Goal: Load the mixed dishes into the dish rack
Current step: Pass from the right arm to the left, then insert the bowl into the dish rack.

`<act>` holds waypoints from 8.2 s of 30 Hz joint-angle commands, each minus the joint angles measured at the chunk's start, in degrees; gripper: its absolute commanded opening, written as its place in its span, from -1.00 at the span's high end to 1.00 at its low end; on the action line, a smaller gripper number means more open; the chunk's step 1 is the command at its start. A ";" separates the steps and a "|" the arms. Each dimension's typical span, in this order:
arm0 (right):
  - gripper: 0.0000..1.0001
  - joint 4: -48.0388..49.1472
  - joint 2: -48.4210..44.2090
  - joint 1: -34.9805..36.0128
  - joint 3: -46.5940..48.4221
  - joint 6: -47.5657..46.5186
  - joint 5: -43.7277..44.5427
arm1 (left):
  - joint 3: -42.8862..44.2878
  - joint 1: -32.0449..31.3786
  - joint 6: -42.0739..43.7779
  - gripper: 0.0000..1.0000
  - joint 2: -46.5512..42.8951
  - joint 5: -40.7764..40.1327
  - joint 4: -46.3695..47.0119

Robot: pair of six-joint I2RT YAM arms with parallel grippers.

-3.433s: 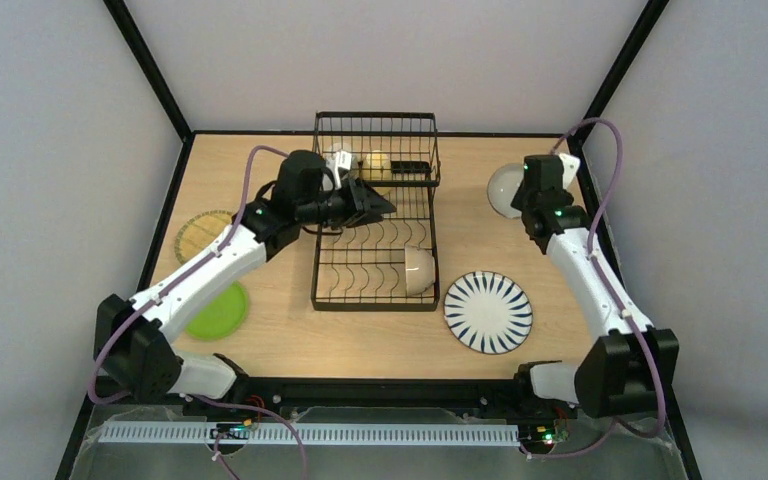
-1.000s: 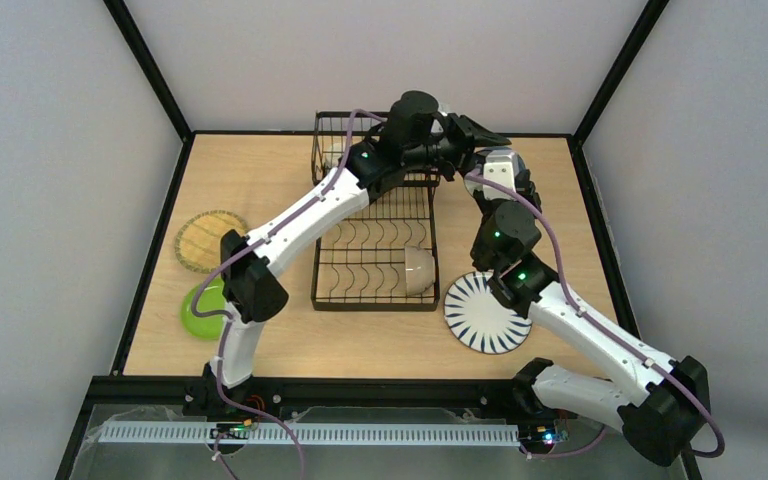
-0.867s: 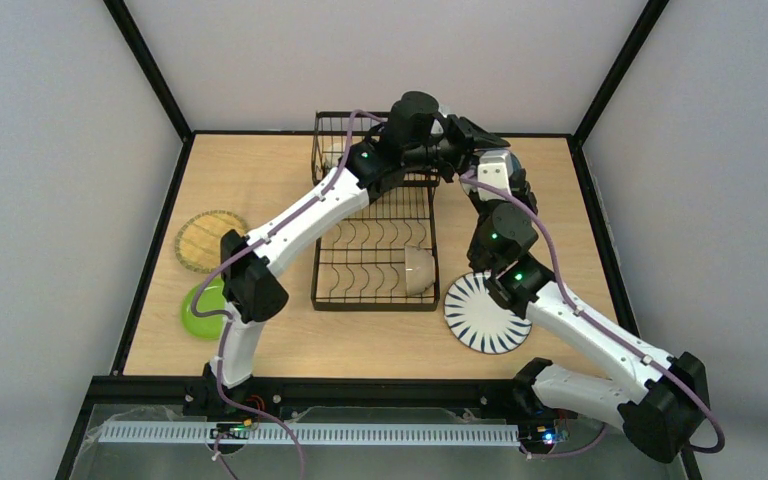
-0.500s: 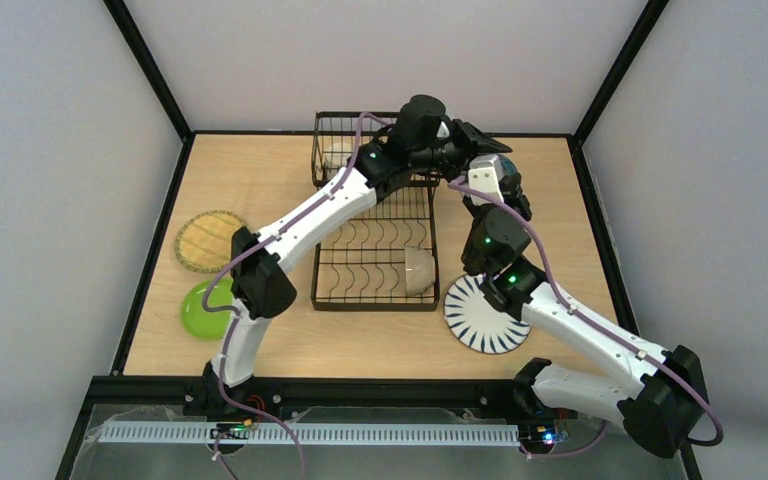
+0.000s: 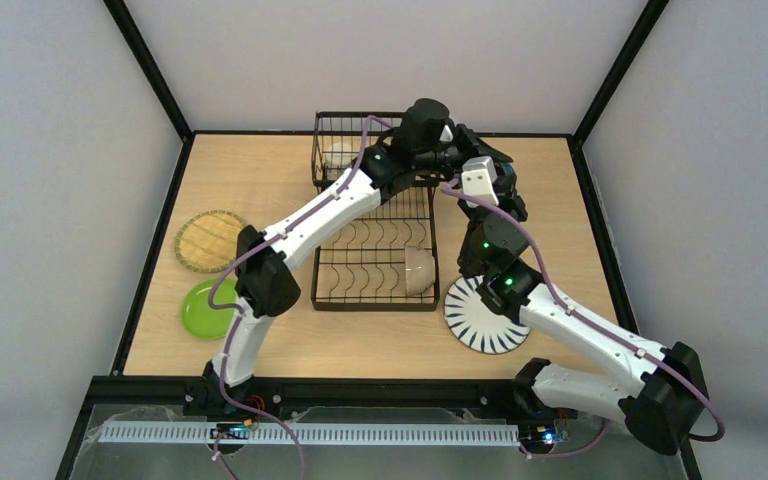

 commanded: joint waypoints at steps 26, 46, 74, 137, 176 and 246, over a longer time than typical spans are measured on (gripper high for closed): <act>0.98 -2.13 -2.69 1.79 -0.05 8.15 -0.51 | -5.14 1.09 4.50 0.97 -2.45 0.83 11.94; -0.29 -31.16 -7.86 1.79 9.62 31.80 -0.49 | -14.28 1.70 6.96 0.96 -10.39 0.45 15.69; -0.50 -42.20 -19.96 1.79 15.94 42.50 -4.47 | -21.85 4.41 16.62 0.97 -22.33 2.59 13.14; -0.61 -36.05 -5.76 -1.18 14.51 48.38 -15.77 | -100.47 25.53 20.71 0.97 -28.88 32.43 90.16; -0.62 -29.32 3.35 -9.38 13.14 47.94 -26.32 | -105.86 26.33 19.15 0.97 -16.87 31.76 100.89; -0.99 -22.56 15.31 -7.37 1.17 58.84 -33.71 | -118.50 28.91 41.77 0.55 -5.00 25.14 86.92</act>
